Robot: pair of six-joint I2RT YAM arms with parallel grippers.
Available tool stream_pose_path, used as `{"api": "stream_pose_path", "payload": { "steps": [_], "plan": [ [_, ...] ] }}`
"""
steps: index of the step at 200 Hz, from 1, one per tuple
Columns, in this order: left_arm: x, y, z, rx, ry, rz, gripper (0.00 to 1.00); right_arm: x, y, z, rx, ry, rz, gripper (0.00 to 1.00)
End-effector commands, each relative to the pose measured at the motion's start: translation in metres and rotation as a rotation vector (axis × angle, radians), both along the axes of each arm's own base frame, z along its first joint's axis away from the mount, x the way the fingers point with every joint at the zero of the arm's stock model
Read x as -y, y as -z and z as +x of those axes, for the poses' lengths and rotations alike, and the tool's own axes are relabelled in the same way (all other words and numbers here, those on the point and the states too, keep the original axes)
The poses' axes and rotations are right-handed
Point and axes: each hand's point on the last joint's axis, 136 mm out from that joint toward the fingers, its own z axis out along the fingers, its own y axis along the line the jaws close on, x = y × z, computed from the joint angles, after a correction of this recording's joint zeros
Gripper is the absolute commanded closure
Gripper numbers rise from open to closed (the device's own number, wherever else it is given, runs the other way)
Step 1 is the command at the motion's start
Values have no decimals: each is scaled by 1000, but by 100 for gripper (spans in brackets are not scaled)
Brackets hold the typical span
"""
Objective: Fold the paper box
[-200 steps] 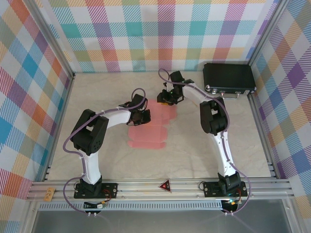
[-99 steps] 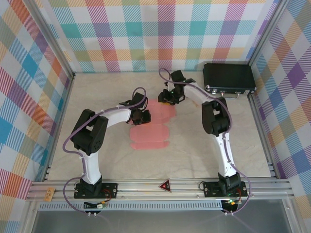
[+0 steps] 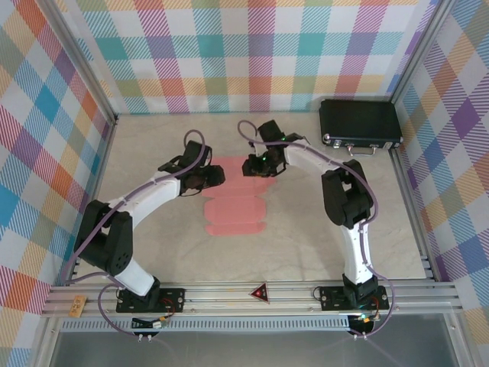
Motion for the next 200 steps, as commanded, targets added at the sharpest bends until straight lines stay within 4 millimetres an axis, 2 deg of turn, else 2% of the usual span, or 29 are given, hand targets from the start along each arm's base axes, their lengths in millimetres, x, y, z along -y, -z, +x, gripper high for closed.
{"api": "stream_pose_path", "payload": {
  "steps": [1, 26, 74, 79, 99, 144, 171, 200],
  "plan": [
    [-32, 24, -19, -82, -60, 70, 49, -8, 6, -11, 5, -15, -5, 69],
    [-37, 36, -20, -96, -64, 49, 44, -10, 20, -21, -14, -4, -15, 69],
    [-32, 56, -10, -123, -54, -21, 44, -9, 42, -31, -57, 10, -37, 70],
    [-30, 54, -3, -97, -53, -38, 44, -9, 44, -32, -60, 10, -38, 70],
    [-29, 61, 4, -106, -54, -51, 45, -8, 52, -35, -81, 15, -48, 71],
    [-30, 75, 10, -141, -62, -34, 46, -9, 61, -41, -99, 20, -60, 71],
    [-22, 77, 11, -147, -35, -68, 49, -10, 63, -42, -105, 18, -64, 72],
    [-16, 68, 12, -131, -19, -97, 53, -10, 65, -44, -109, 21, -69, 72]
  ]
}}
